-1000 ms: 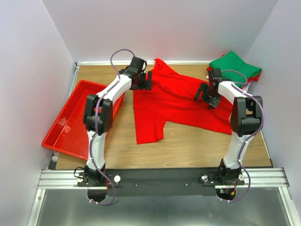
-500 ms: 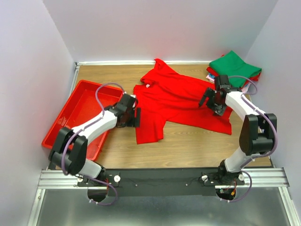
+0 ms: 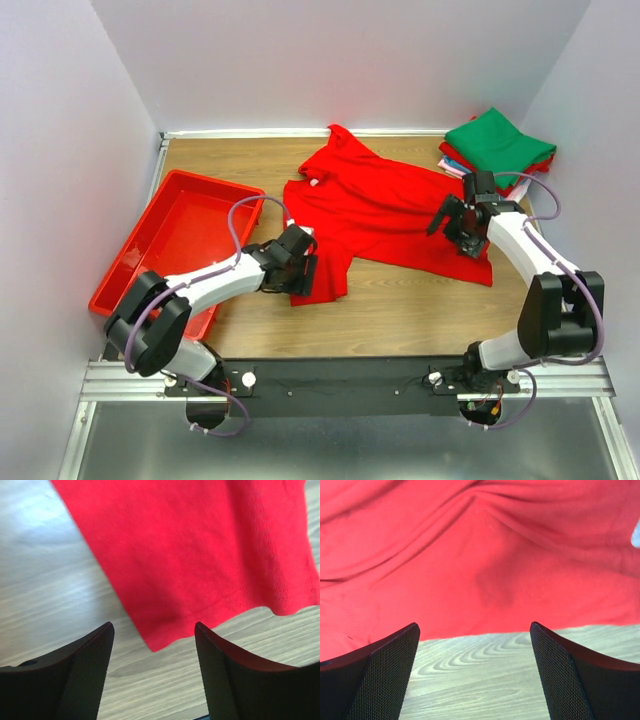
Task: Fold and stack the t-shirts
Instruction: Fold the tshirt
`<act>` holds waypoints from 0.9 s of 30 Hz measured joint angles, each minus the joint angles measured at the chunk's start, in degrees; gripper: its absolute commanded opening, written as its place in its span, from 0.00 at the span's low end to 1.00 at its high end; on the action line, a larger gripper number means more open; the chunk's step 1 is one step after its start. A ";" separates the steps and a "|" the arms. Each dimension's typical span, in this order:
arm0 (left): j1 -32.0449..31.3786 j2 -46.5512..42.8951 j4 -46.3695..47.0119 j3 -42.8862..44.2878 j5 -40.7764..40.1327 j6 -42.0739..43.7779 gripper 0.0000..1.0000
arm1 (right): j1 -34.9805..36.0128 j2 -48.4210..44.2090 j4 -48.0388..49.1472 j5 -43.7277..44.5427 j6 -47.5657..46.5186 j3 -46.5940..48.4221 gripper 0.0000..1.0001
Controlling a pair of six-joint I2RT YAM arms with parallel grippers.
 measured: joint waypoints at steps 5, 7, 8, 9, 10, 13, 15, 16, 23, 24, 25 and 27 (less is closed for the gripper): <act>-2.23 0.74 -1.49 0.00 -1.86 -2.62 0.66 | 0.00 -2.16 -0.07 0.24 0.44 -1.86 0.98; -2.60 0.74 -2.54 0.00 -2.93 -3.85 0.63 | 0.00 -3.08 -0.15 0.39 0.52 -2.54 0.98; -2.60 0.72 -2.99 0.00 -3.58 -4.37 0.62 | 0.00 -3.34 -0.15 0.44 0.52 -2.75 0.98; -2.60 0.66 -3.37 0.00 -4.04 -4.85 0.62 | 0.00 -3.72 -0.17 0.46 0.52 -3.02 0.98; -2.60 0.50 -3.72 0.00 -4.68 -5.40 0.62 | 0.00 -3.98 -0.22 0.48 0.52 -3.26 0.98; -2.60 0.07 -4.17 0.00 -5.73 -6.29 0.61 | 0.00 -4.26 -0.24 0.55 0.52 -3.65 0.98; -2.60 0.04 -4.35 0.00 -6.05 -6.49 0.59 | 0.00 -4.33 -0.33 0.59 0.52 -3.74 0.98; -2.60 0.15 -4.35 0.00 -6.12 -6.49 0.56 | 0.00 -4.35 -0.35 0.61 0.52 -3.76 0.98; -2.60 2.29 -4.20 0.00 -6.10 -6.27 0.32 | 0.00 -4.35 -0.39 1.36 0.52 -3.76 0.99; -2.60 2.73 -3.89 -0.02 -5.97 -6.16 0.28 | -0.02 -4.35 -0.42 1.46 0.52 -3.78 0.99; -2.60 3.30 -3.34 -0.09 -5.70 -6.21 0.19 | -0.02 -4.35 -0.39 1.53 0.52 -3.85 0.99; -2.60 3.58 -2.47 -0.13 -5.18 -5.92 0.12 | -0.20 -4.35 -0.42 1.70 0.52 -4.07 0.99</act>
